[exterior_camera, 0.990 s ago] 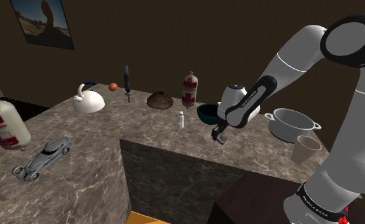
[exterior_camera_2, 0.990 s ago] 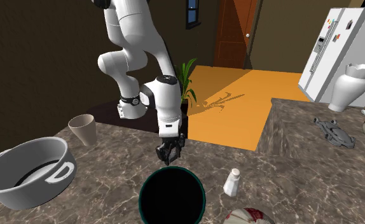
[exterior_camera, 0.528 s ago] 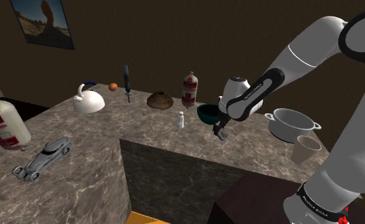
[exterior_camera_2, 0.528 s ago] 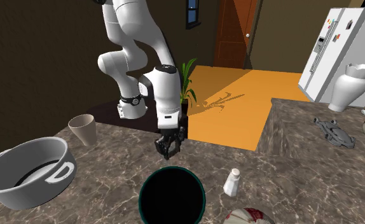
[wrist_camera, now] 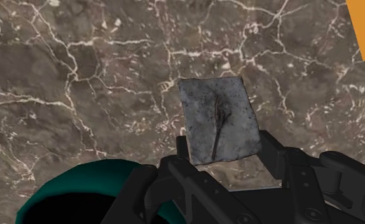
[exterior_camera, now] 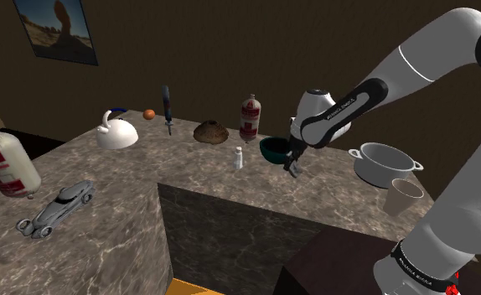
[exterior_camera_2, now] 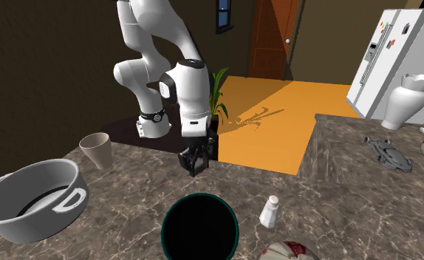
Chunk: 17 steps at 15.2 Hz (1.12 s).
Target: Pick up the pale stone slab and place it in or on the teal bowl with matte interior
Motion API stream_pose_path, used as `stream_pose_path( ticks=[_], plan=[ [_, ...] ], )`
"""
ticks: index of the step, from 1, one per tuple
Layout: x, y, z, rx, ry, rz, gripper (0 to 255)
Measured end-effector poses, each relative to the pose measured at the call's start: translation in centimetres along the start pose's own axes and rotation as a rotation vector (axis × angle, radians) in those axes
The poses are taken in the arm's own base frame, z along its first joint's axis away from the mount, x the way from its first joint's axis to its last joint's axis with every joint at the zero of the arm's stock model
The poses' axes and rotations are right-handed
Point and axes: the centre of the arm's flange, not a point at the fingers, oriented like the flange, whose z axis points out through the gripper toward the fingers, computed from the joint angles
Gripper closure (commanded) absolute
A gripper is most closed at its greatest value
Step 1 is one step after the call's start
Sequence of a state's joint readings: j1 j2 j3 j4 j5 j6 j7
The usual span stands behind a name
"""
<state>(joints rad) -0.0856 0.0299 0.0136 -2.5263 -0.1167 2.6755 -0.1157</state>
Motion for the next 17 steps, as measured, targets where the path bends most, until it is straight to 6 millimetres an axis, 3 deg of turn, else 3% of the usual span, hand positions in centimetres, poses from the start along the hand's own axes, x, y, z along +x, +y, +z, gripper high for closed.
stream_pose_path(
  ticks=[14, 17],
  plan=[
    [0.8, 0.4, -7.1, 0.000, 0.000, 0.000, 255],
    [3.0, 2.1, -7.0, 0.000, 0.000, 0.000, 255]
  ],
)
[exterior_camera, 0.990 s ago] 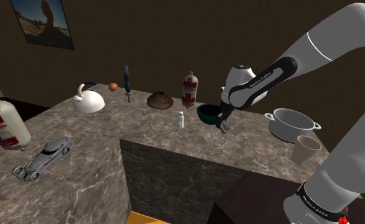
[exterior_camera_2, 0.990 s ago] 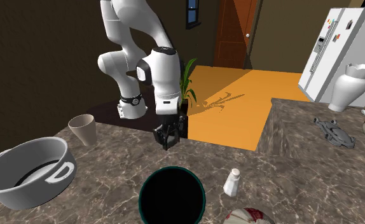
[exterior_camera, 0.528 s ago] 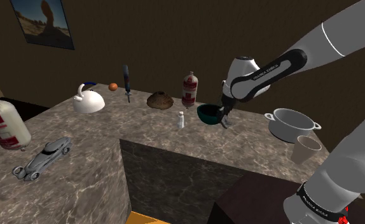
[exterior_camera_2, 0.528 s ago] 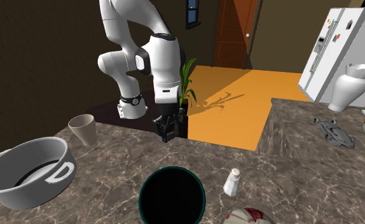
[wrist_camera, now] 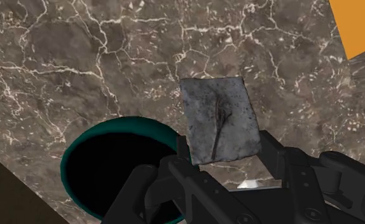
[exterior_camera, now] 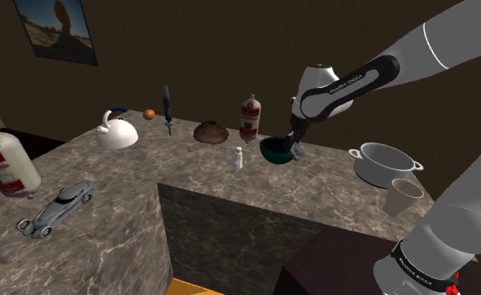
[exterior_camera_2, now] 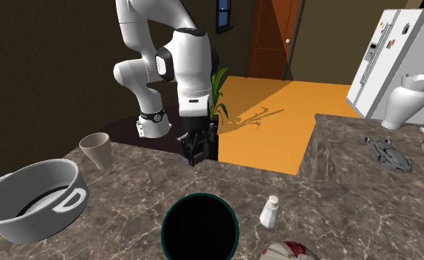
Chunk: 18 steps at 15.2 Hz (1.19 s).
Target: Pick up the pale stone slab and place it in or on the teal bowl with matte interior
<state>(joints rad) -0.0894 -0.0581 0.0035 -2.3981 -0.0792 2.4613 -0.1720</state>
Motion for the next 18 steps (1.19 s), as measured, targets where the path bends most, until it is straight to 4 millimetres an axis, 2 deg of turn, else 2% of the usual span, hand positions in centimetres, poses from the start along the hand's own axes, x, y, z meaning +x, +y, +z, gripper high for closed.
stream_pose_path(
  ticks=[12, 14, 18],
  plan=[
    [12.4, 9.7, 2.2, 0.000, -0.001, 0.000, 255],
    [13.1, 10.4, 3.2, 0.000, -0.001, 0.000, 255],
    [13.2, 10.6, 5.2, 0.000, -0.001, 0.000, 255]
  ],
)
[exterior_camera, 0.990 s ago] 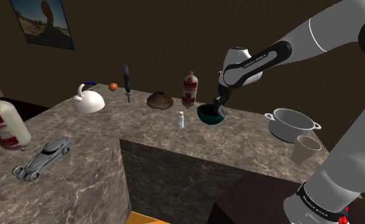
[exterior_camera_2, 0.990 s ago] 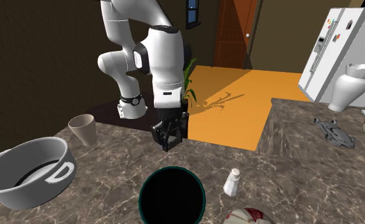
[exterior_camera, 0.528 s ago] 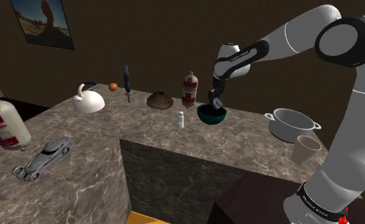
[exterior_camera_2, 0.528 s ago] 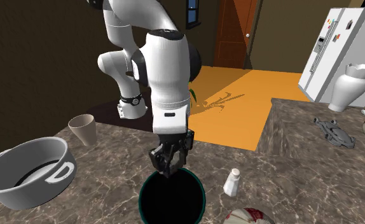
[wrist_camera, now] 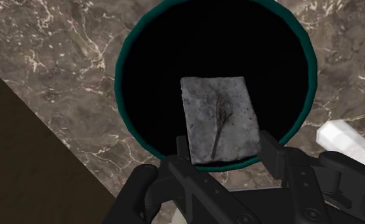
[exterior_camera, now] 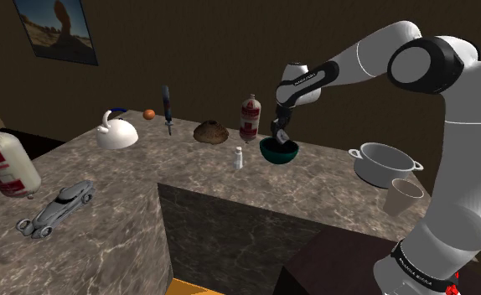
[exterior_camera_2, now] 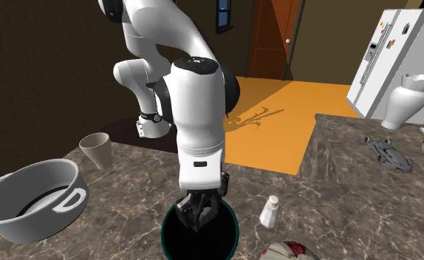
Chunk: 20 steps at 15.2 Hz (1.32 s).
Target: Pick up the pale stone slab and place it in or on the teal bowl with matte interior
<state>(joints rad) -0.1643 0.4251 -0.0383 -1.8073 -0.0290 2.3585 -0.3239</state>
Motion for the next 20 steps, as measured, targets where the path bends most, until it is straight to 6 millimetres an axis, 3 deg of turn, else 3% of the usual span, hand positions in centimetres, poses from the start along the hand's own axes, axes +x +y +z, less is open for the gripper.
stream_pose_path(
  ticks=[6, 13, 14, 20],
  plan=[
    [-0.4, -0.4, 3.2, -0.001, 0.001, 0.000, 255],
    [-0.2, -0.5, 3.4, -0.003, 0.012, -0.002, 255],
    [-0.2, -0.5, 3.4, -0.003, 0.012, -0.002, 0],
    [-0.5, -0.5, 3.9, 0.000, 0.001, 0.000, 0]
  ],
)
